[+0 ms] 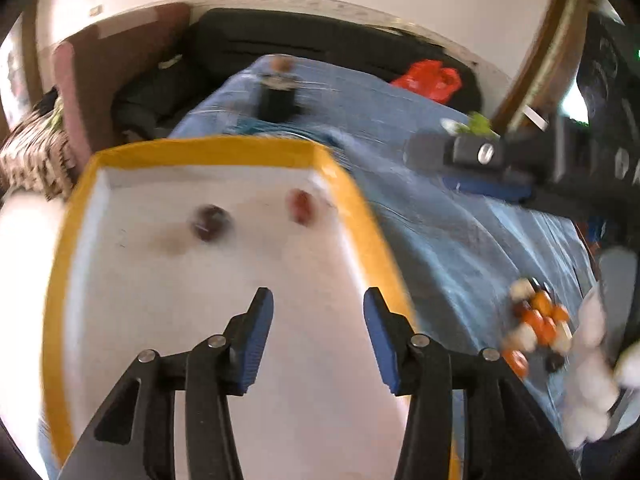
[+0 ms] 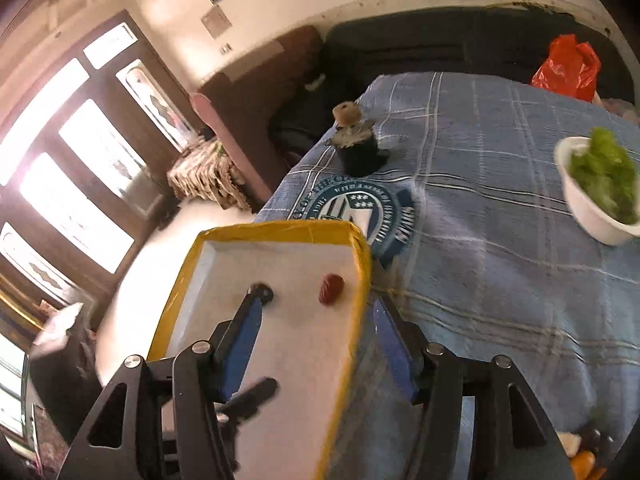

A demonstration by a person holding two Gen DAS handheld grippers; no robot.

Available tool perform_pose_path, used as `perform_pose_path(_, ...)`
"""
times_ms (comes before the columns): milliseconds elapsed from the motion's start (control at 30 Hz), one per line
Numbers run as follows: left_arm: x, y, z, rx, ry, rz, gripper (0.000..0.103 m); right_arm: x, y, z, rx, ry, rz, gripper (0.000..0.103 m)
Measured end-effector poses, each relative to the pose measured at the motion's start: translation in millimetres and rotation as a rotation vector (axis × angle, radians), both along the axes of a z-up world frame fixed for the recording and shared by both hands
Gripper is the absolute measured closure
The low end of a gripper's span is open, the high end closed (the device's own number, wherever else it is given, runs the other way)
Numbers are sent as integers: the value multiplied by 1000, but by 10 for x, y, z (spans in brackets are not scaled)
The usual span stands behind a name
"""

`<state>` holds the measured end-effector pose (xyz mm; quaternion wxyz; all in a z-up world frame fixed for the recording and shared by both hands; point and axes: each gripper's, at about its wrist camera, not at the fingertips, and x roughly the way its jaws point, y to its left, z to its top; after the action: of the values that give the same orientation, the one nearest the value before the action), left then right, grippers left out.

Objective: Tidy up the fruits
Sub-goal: 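Return both tools to the fruit cluster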

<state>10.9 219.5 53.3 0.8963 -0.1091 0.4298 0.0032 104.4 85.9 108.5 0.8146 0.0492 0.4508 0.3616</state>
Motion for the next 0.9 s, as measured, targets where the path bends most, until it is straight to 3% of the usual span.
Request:
perform_pose_path(333, -123, -312, -125, 100, 25, -198, 56, -429, -1275, -18, 68, -33, -56, 38)
perform_pose_path(433, -166, -264, -158, 134, 46, -182, 56, -515, -1625, -82, 79, -40, -89, 38)
perform_pose_path(600, -423, -370, 244, 246, -149, -81, 55, -623, -2050, -147, 76, -77, -159, 38)
perform_pose_path(700, -644, -649, 527, 285, -283, -106, 40, -694, -2268, -157, 81, -111, -201, 38)
perform_pose_path(767, -783, -906, 620, 248, -347, -172, 30, -740, -2394, -172, 85, -124, -223, 37)
perform_pose_path(900, -892, -1397, 497, 190, -325, -276, 29, -828, -2567, -228, 90, -132, -243, 33)
